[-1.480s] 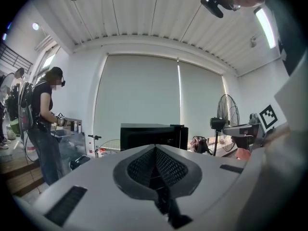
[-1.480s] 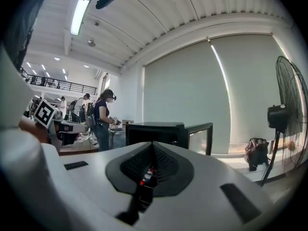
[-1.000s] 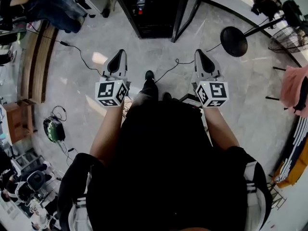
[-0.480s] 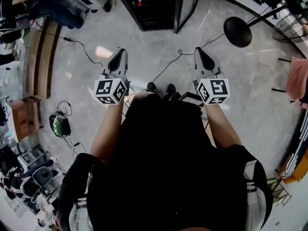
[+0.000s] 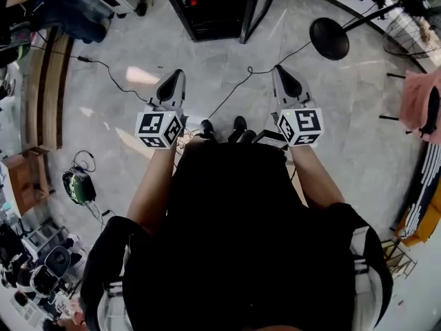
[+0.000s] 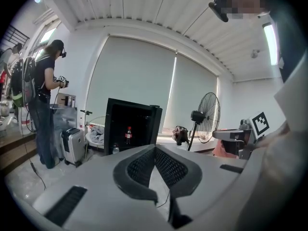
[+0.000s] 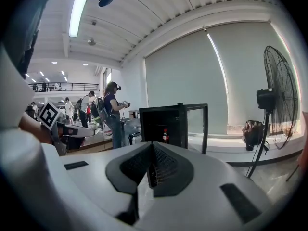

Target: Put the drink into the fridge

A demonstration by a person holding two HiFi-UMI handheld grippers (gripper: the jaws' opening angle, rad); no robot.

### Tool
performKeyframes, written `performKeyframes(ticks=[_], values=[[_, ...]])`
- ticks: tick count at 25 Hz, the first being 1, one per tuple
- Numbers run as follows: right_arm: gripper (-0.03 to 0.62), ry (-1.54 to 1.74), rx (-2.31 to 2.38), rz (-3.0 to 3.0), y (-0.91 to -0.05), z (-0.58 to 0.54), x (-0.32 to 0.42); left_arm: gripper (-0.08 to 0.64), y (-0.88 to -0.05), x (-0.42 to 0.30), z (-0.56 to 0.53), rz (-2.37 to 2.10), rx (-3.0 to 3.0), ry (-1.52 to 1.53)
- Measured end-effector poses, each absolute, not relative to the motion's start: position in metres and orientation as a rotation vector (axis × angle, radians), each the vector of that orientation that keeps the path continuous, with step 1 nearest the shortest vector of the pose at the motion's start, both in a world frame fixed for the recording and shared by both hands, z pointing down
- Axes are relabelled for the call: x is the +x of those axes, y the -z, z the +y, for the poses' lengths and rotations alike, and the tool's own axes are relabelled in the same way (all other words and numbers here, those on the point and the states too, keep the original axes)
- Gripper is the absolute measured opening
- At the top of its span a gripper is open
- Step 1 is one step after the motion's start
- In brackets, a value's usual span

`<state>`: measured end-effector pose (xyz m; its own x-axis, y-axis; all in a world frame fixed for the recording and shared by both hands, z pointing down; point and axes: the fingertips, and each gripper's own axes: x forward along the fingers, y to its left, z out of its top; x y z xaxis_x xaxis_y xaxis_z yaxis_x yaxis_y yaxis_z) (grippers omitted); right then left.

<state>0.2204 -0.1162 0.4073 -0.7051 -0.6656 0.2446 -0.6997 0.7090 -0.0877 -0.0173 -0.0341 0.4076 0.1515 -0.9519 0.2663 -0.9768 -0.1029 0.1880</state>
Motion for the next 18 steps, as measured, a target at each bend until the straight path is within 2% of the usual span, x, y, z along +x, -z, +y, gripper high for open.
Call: performKeyframes(ticks=[7, 18], values=[[0.021, -0.265, 1.136, -2.720, -0.396, -0.108, 0.183, 0.015, -0.400, -0.059, -0.024, -1.844, 2.156, -0.089], [0.021, -0.274, 1.189, -2.718, -0.386, -0.103, 0.176, 0.015, -0.385, -0.082, -0.016, -1.831, 2.177, -0.062]])
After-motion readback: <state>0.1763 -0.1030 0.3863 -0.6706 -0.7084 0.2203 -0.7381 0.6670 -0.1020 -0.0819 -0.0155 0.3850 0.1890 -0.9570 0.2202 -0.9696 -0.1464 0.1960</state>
